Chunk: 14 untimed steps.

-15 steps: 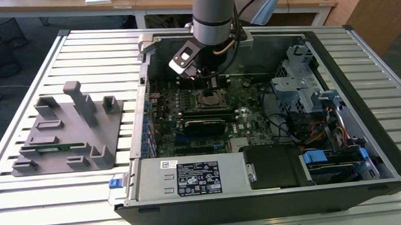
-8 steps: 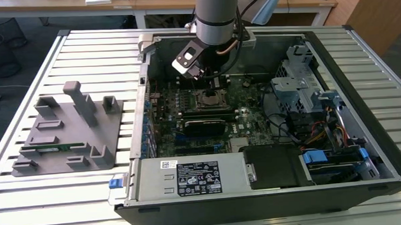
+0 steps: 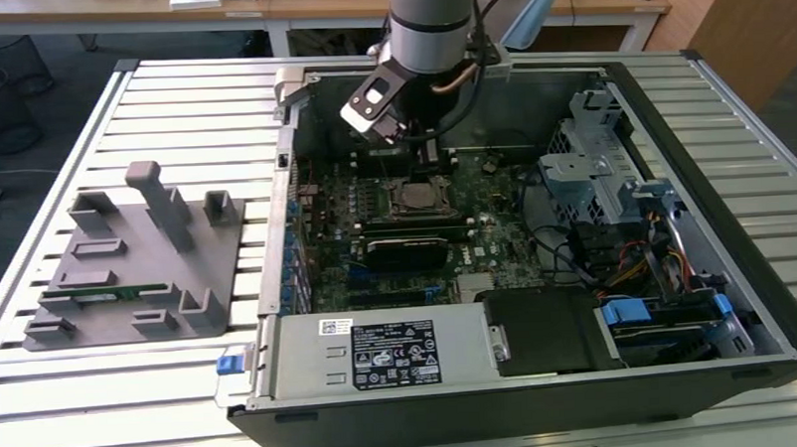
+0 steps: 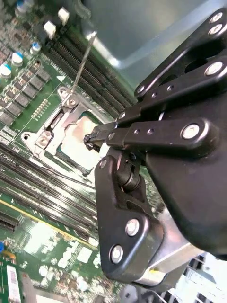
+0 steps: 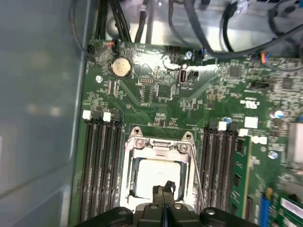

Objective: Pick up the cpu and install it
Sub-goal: 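Install the first cpu locking lever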

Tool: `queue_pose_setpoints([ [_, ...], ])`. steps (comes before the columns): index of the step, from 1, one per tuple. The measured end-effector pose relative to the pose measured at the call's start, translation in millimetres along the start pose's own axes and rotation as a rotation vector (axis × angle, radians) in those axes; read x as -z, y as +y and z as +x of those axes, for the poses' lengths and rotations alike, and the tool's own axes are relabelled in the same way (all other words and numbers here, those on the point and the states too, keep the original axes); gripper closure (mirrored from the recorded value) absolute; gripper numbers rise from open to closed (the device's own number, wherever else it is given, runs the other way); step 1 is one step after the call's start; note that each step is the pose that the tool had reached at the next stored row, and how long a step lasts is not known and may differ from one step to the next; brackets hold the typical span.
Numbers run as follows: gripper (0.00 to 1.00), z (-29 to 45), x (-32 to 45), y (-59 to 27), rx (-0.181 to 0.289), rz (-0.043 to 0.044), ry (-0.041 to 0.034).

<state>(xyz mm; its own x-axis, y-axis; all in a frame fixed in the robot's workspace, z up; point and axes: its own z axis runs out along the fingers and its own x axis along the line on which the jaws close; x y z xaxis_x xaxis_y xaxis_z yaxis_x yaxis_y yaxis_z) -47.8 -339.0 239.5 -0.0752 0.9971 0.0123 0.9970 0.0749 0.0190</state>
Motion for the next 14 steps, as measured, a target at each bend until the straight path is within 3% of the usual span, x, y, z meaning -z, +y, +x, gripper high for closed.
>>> queue_pose_setpoints([
  [8, 0.89, 0.4, 33.1, 0.6, 0.0, 0.0, 0.0],
  [14, 0.89, 0.4, 32.9, 0.2, 0.095, 0.0011, 0.0019],
])
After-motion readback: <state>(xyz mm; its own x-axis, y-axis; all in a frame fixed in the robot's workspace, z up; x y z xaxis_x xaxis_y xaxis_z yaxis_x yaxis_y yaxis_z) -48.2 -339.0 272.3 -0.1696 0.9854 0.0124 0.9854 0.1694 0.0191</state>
